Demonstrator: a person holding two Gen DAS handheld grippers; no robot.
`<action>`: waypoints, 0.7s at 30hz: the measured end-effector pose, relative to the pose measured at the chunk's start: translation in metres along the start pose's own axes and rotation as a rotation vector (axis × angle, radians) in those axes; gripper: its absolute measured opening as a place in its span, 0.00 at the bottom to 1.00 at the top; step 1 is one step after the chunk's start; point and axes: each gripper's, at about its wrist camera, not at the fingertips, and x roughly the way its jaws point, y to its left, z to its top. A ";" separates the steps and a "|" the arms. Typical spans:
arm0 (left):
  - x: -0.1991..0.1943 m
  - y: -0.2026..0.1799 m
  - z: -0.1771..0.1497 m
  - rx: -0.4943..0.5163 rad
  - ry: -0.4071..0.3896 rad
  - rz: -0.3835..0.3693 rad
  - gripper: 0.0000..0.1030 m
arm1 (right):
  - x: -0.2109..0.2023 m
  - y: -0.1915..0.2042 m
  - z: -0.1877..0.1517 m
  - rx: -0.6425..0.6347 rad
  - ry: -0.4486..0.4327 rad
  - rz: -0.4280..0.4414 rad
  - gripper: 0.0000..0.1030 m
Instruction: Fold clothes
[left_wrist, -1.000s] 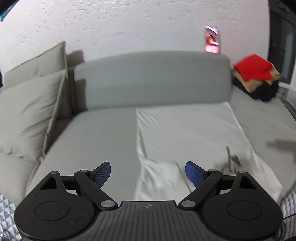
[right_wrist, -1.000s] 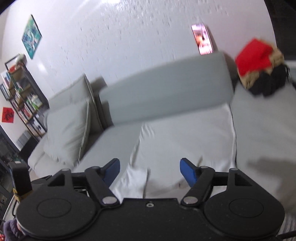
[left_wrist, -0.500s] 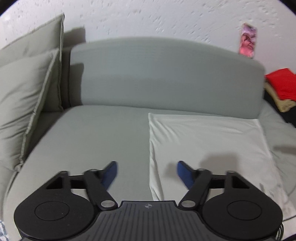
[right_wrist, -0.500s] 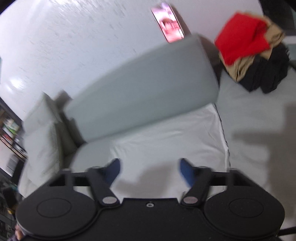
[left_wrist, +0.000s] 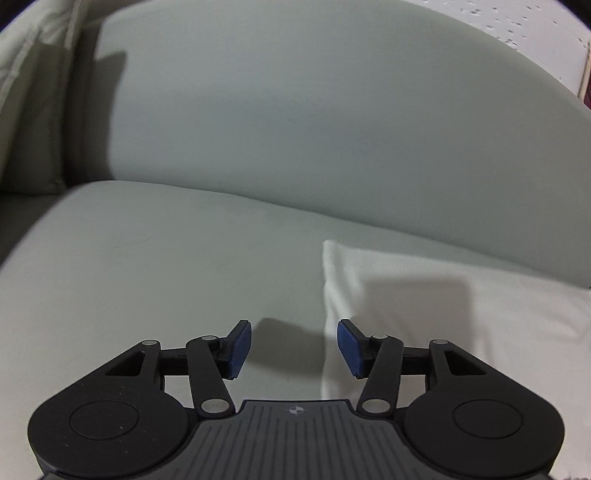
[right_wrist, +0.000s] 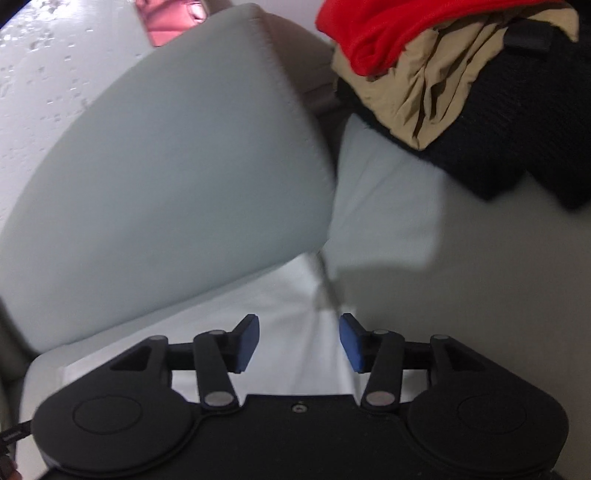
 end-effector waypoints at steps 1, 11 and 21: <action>0.006 -0.002 0.004 0.001 0.000 -0.014 0.49 | 0.004 -0.005 0.003 0.012 -0.009 0.005 0.46; 0.051 -0.048 0.039 0.160 0.014 0.005 0.38 | 0.049 -0.007 0.019 -0.044 0.012 0.026 0.23; -0.026 -0.057 0.035 0.184 -0.128 0.038 0.03 | -0.005 0.002 0.001 0.018 -0.082 0.030 0.05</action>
